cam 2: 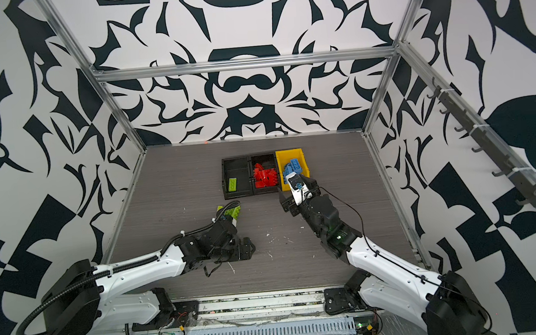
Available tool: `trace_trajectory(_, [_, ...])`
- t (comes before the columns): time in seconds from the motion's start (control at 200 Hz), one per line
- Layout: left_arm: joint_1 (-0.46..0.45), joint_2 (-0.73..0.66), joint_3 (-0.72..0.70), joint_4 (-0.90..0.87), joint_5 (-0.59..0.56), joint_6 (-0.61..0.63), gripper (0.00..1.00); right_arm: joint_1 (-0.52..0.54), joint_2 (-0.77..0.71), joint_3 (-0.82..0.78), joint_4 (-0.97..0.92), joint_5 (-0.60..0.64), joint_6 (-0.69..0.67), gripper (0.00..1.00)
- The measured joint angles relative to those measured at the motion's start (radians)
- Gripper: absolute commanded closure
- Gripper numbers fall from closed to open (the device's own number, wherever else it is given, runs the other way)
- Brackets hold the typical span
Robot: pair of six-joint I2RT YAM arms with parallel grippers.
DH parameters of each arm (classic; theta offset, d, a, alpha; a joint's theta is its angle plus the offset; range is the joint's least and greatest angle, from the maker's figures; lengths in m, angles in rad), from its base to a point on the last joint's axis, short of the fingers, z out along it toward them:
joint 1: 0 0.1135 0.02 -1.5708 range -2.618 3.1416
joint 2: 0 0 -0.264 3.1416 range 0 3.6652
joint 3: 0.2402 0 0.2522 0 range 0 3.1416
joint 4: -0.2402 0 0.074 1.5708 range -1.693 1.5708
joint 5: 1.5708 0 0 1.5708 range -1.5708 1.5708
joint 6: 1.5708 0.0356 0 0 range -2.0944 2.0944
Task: Sort the legos into containers by color
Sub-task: Pick up the lego from the middle-left of the table.
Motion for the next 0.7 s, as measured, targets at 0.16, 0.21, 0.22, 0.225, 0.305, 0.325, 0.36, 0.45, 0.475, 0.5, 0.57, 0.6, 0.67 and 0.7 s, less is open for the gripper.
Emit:
trace_trajectory(0.16, [0.0,0.038,0.006,-0.019,-0.001,0.0,0.0,0.0,0.028,-0.029,0.013,-0.007,0.01,0.14])
trace_trajectory(0.21, [0.0,0.037,0.006,-0.029,-0.003,0.0,0.0,0.0,0.033,-0.034,0.013,-0.01,0.017,0.13])
trace_trajectory(0.22, [0.0,0.037,0.006,-0.03,-0.004,0.0,0.01,0.0,0.034,-0.035,0.013,-0.01,0.019,0.13])
trace_trajectory(0.225, [0.0,0.037,0.006,-0.031,-0.005,0.0,0.0,0.0,0.035,-0.035,0.012,-0.01,0.019,0.13])
trace_trajectory(0.305, [0.0,0.037,0.006,-0.036,-0.017,0.001,0.01,0.0,0.046,-0.036,0.011,-0.012,0.027,0.12])
trace_trajectory(0.325, [0.0,0.038,0.006,-0.036,-0.021,0.002,0.01,0.0,0.048,-0.036,0.011,-0.014,0.028,0.12])
trace_trajectory(0.36, [0.0,0.038,0.006,-0.036,-0.027,0.004,0.01,0.0,0.052,-0.036,0.007,-0.017,0.03,0.12])
trace_trajectory(0.45, [0.013,0.054,0.014,-0.036,-0.032,0.02,0.0,0.0,0.063,-0.036,-0.005,-0.028,0.037,0.12])
trace_trajectory(0.475, [0.018,0.064,0.019,-0.035,-0.032,0.024,0.01,0.0,0.066,-0.036,-0.009,-0.031,0.039,0.12])
trace_trajectory(0.5, [0.023,0.073,0.022,-0.032,-0.031,0.03,0.0,0.0,0.068,-0.036,-0.012,-0.035,0.041,0.12])
trace_trajectory(0.57, [0.034,0.091,0.033,-0.024,-0.03,0.04,0.0,0.0,0.072,-0.036,-0.019,-0.041,0.048,0.11])
trace_trajectory(0.6, [0.037,0.096,0.037,-0.02,-0.031,0.046,0.0,0.0,0.072,-0.036,-0.02,-0.043,0.051,0.11])
trace_trajectory(0.67, [0.04,0.112,0.052,-0.012,-0.032,0.063,0.01,0.0,0.076,-0.036,-0.019,-0.046,0.055,0.11])
trace_trajectory(0.7, [0.041,0.121,0.061,-0.009,-0.033,0.075,0.0,0.0,0.08,-0.036,-0.019,-0.048,0.056,0.11])
